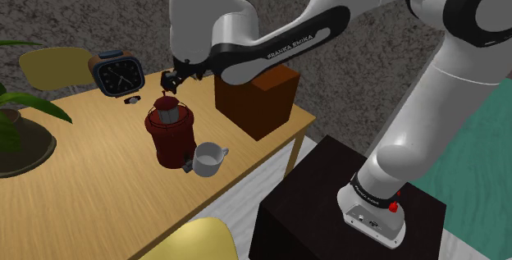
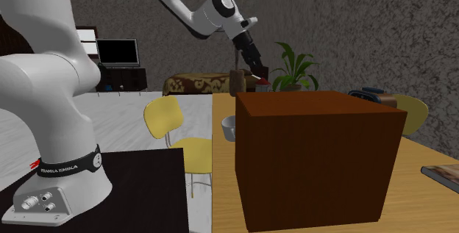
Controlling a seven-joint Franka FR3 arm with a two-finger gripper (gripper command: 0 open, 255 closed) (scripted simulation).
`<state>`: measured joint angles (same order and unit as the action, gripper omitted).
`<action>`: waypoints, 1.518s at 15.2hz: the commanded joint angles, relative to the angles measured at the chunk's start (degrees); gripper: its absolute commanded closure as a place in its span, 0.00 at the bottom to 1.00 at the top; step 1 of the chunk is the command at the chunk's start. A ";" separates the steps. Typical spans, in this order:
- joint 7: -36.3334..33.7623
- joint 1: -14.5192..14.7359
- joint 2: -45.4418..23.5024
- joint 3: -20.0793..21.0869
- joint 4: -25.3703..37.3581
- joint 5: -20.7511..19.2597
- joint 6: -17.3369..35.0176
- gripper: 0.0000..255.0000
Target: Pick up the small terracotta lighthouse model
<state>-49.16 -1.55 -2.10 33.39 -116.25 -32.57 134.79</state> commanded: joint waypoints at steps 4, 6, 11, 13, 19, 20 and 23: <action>-9.60 4.75 -11.98 0.02 11.19 -14.26 -2.55 0.00; -11.04 6.42 -14.59 -0.52 14.06 -16.89 -3.39 0.00; -13.89 6.99 -16.15 -1.45 12.56 -19.57 -1.38 0.00; -15.40 7.31 -17.04 -1.96 11.93 -21.04 -0.42 0.00; -15.45 7.24 -16.88 -1.96 11.66 -21.03 -0.28 1.00; -15.53 7.24 -16.86 -1.98 11.56 -21.08 -0.22 1.00; -15.60 7.24 -16.81 -1.97 11.46 -21.09 -0.18 1.00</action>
<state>-64.77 5.67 -18.74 31.43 -104.69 -53.71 134.69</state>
